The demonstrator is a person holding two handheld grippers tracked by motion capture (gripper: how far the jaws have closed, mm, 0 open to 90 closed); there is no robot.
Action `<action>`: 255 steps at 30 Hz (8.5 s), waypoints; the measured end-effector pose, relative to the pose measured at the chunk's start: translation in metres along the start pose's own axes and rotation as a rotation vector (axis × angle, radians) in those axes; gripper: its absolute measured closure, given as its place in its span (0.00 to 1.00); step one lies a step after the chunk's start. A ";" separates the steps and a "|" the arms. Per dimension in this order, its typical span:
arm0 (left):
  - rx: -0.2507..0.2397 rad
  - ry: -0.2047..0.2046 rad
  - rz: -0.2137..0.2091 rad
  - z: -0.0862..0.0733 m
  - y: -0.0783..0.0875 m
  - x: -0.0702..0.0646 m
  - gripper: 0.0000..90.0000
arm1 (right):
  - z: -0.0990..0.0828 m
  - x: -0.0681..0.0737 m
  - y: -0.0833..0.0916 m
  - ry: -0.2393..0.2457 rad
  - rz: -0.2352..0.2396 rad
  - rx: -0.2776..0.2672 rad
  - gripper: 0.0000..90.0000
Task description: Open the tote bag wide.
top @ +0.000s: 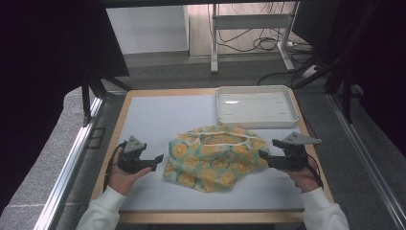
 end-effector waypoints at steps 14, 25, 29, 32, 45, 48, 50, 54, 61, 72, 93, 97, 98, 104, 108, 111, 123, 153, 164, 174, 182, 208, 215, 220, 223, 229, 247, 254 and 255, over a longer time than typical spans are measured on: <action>-0.017 0.001 -0.013 0.009 0.002 -0.002 0.28 | 0.000 0.002 -0.002 0.008 0.005 0.000 0.32; -0.025 0.013 -0.038 0.021 0.000 -0.003 0.29 | 0.001 0.000 0.003 -0.020 -0.008 -0.012 0.32; -0.030 0.014 -0.049 0.026 -0.001 -0.005 0.29 | 0.001 -0.001 0.003 -0.020 -0.012 -0.010 0.32; -0.028 0.008 -0.050 0.029 -0.003 -0.005 0.29 | 0.001 0.000 0.003 -0.014 -0.012 -0.009 0.32; -0.019 -0.033 -0.065 0.046 -0.016 -0.014 0.30 | 0.000 -0.004 0.008 -0.031 -0.035 -0.019 0.32; -0.018 -0.039 -0.058 0.049 -0.016 -0.013 0.30 | 0.001 -0.003 0.008 -0.026 -0.035 -0.029 0.32; -0.026 -0.041 -0.053 0.052 -0.015 -0.012 0.31 | 0.001 -0.003 0.008 -0.024 -0.034 -0.028 0.32; -0.027 -0.034 -0.059 0.059 -0.015 -0.010 0.31 | 0.001 -0.002 0.008 -0.021 -0.032 -0.025 0.32; -0.036 -0.037 -0.084 0.071 -0.019 -0.016 0.32 | 0.003 0.000 0.008 -0.011 -0.025 -0.036 0.32; -0.018 -0.027 -0.101 0.081 -0.030 -0.017 0.34 | 0.001 0.000 0.006 -0.012 -0.024 -0.022 0.32; 0.046 -0.060 -0.159 0.094 -0.071 -0.025 0.38 | -0.001 0.000 0.003 -0.008 -0.015 -0.011 0.32; 0.079 -0.056 -0.173 0.090 -0.081 -0.023 0.41 | -0.002 0.000 0.003 -0.010 -0.013 -0.011 0.32; 0.086 -0.058 -0.175 0.089 -0.083 -0.023 0.42 | -0.002 0.000 0.002 -0.010 -0.014 -0.010 0.32; 0.111 -0.062 -0.185 0.086 -0.090 -0.023 0.45 | -0.004 0.000 0.001 -0.007 -0.018 -0.001 0.32; 0.133 -0.072 -0.176 0.083 -0.095 -0.024 0.48 | -0.004 0.000 0.000 0.000 -0.021 0.009 0.32; 0.149 -0.077 -0.180 0.081 -0.098 -0.025 0.51 | -0.004 0.001 -0.001 0.004 -0.022 0.009 0.32; 0.221 -0.094 -0.205 0.070 -0.113 -0.032 0.76 | -0.006 0.000 -0.001 -0.001 -0.025 0.017 0.32; 0.099 -0.039 -0.325 0.086 -0.086 -0.032 0.99 | 0.029 -0.007 -0.003 0.006 -0.051 0.019 0.32; 0.088 -0.034 -0.338 0.088 -0.084 -0.031 0.99 | 0.077 -0.015 -0.031 -0.001 -0.035 -0.015 0.32; 0.088 -0.043 -0.333 0.086 -0.085 -0.034 0.99 | 0.068 -0.022 -0.049 -0.027 0.006 0.001 0.33; 0.086 -0.044 -0.332 0.086 -0.085 -0.035 0.99 | 0.063 -0.020 -0.058 -0.009 0.018 0.030 0.33; 0.092 -0.042 -0.336 0.086 -0.085 -0.034 0.99 | 0.057 -0.002 -0.116 0.074 0.073 0.165 0.37; 0.090 -0.042 -0.334 0.086 -0.084 -0.034 0.99 | 0.050 0.000 -0.125 0.096 0.042 0.230 0.44; 0.087 -0.047 -0.335 0.086 -0.084 -0.034 0.99 | 0.048 -0.004 -0.125 0.083 0.016 0.220 0.61; 0.090 -0.046 -0.335 0.086 -0.084 -0.033 0.99 | 0.048 -0.005 -0.124 0.084 0.017 0.220 0.71; 0.093 -0.043 -0.335 0.086 -0.084 -0.033 0.99 | 0.048 -0.008 -0.123 0.068 0.009 0.212 0.87; 0.092 -0.049 -0.332 0.086 -0.083 -0.032 0.99 | 0.058 -0.008 -0.112 0.054 0.026 0.132 0.98; 0.084 -0.048 -0.332 0.087 -0.081 -0.030 0.99 | 0.061 -0.009 -0.107 0.056 0.031 0.110 0.98; 0.083 -0.049 -0.332 0.087 -0.080 -0.030 0.99 | 0.061 -0.009 -0.106 0.056 0.033 0.106 0.98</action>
Point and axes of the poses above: each handheld gripper's, and its own axes: y roughly backward along the jaws, z roughly out of its top, x roughly to its left, the point moved 4 cm from there along -y, roughly forward along the jaws, and after that the axes turned 6 degrees about y, right-handed, at the moved point
